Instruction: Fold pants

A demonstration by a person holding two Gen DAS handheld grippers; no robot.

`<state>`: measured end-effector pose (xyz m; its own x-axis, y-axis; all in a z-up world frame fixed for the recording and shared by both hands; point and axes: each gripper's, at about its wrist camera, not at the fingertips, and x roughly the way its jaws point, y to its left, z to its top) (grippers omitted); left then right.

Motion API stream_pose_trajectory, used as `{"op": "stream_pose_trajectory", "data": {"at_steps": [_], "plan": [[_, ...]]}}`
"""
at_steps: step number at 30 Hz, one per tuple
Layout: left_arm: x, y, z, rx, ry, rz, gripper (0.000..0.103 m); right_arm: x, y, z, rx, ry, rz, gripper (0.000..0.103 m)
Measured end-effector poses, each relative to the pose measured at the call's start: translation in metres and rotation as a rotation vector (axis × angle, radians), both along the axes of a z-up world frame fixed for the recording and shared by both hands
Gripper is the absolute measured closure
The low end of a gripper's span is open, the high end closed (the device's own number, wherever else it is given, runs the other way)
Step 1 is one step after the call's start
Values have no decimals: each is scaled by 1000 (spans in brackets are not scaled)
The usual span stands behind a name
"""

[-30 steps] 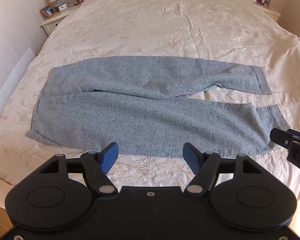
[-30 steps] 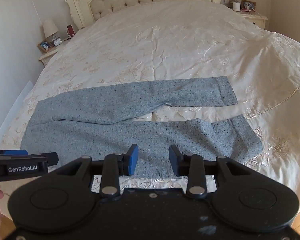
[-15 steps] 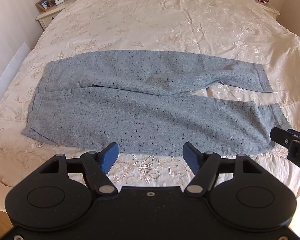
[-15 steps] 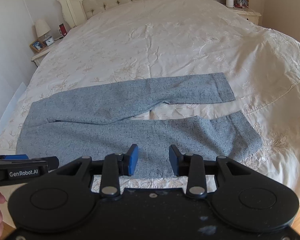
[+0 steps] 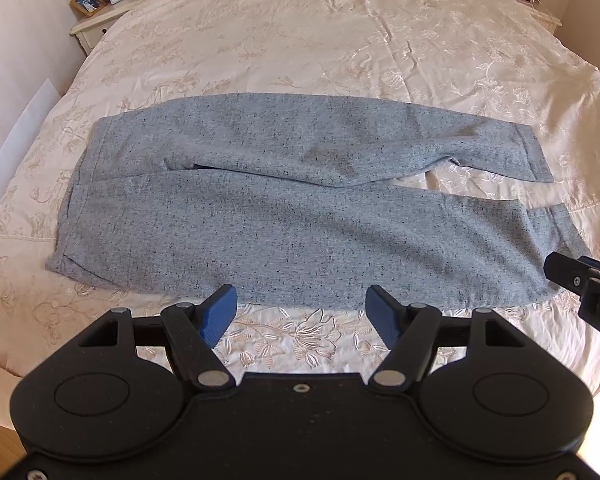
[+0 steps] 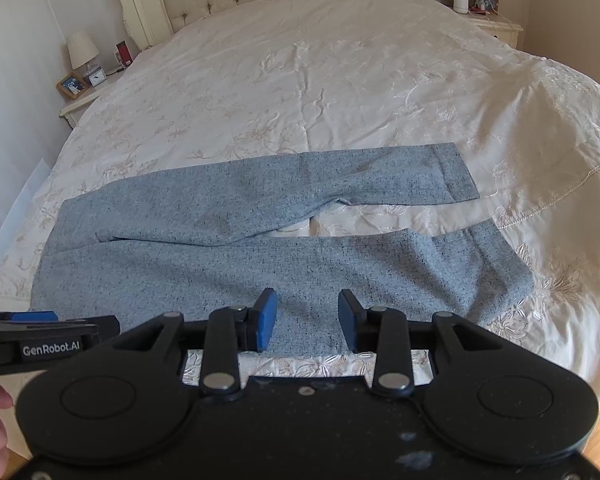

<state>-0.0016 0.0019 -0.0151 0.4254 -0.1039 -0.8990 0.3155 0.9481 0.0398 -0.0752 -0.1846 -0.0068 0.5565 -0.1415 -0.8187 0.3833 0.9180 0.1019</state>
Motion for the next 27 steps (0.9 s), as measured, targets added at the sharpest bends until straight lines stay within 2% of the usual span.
{"op": "stream_pose_trajectory", "data": {"at_steps": [27], "plan": [[8, 16, -4, 0, 18, 11, 31, 8, 21, -3, -6, 10, 0, 66]]}}
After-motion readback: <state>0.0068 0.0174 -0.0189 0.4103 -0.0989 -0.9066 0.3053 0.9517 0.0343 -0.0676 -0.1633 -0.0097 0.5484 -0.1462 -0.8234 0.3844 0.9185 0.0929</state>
